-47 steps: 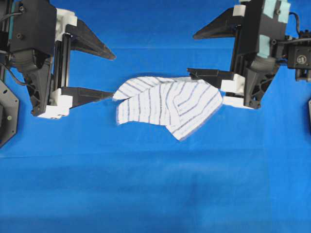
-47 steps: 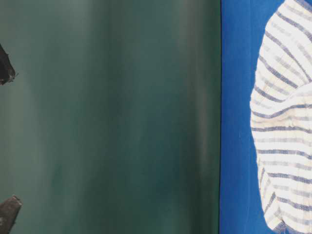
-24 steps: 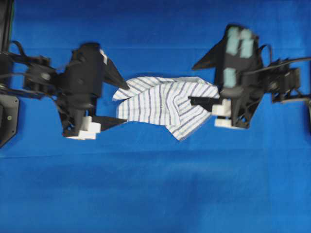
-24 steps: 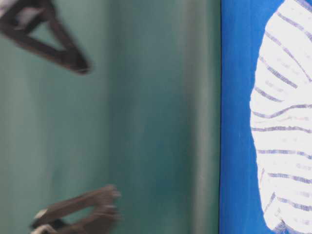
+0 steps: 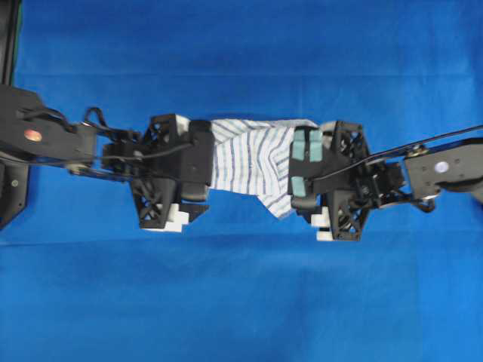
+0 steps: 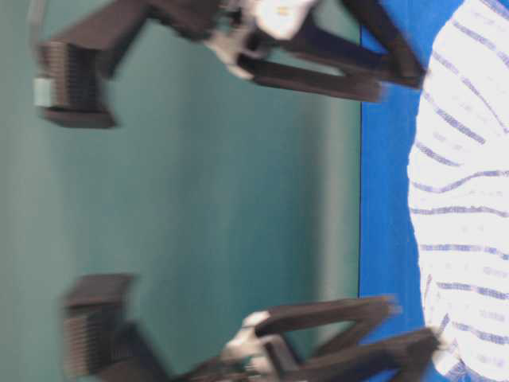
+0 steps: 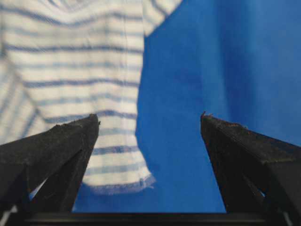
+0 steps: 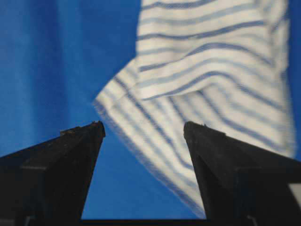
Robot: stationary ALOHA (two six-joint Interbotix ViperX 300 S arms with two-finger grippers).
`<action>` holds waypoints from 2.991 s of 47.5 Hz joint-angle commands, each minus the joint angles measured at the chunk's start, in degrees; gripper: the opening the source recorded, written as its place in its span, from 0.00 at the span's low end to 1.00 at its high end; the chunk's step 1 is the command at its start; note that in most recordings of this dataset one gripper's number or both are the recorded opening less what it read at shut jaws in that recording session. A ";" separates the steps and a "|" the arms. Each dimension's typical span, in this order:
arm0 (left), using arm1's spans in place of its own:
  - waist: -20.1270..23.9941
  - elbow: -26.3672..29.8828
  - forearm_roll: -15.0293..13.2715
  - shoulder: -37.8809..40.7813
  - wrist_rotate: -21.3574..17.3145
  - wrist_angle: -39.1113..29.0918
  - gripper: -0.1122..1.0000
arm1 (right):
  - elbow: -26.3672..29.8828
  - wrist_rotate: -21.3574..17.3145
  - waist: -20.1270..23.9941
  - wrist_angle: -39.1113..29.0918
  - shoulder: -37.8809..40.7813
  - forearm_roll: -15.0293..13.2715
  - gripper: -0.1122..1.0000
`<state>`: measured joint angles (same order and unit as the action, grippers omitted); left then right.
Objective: Lift the towel with both arms.
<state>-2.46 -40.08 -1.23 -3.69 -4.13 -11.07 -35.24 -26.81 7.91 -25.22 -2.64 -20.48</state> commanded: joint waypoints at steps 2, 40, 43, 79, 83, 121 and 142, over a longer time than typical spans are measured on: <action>-0.18 0.26 -0.09 3.52 0.09 2.90 0.93 | -0.35 -0.18 0.26 4.13 2.02 0.26 0.72; 0.18 -2.20 -0.26 12.30 0.09 12.83 0.80 | -0.79 -0.26 -0.97 13.89 12.66 0.26 0.71; 0.35 -2.20 -0.26 12.30 0.00 12.83 0.72 | -0.79 -0.26 -1.05 13.89 12.66 0.26 0.71; 0.53 1.93 -0.26 3.78 -0.18 -2.02 0.13 | 0.26 -0.09 -1.85 8.96 5.36 0.00 0.14; 0.53 2.90 -0.35 0.00 -0.18 -5.54 0.13 | 0.70 0.18 -1.85 5.36 0.70 -0.09 0.14; 4.22 12.74 0.18 -26.98 -0.53 -19.25 0.13 | 14.94 1.32 -1.85 -17.49 -23.12 -11.60 0.14; 9.05 20.65 0.18 -27.16 -0.53 -24.96 0.13 | 21.62 3.25 -1.85 -18.72 -23.64 -13.62 0.14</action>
<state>6.24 -22.06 -1.14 -30.23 -4.75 -35.77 -15.73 -23.73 5.98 -44.03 -25.58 -33.40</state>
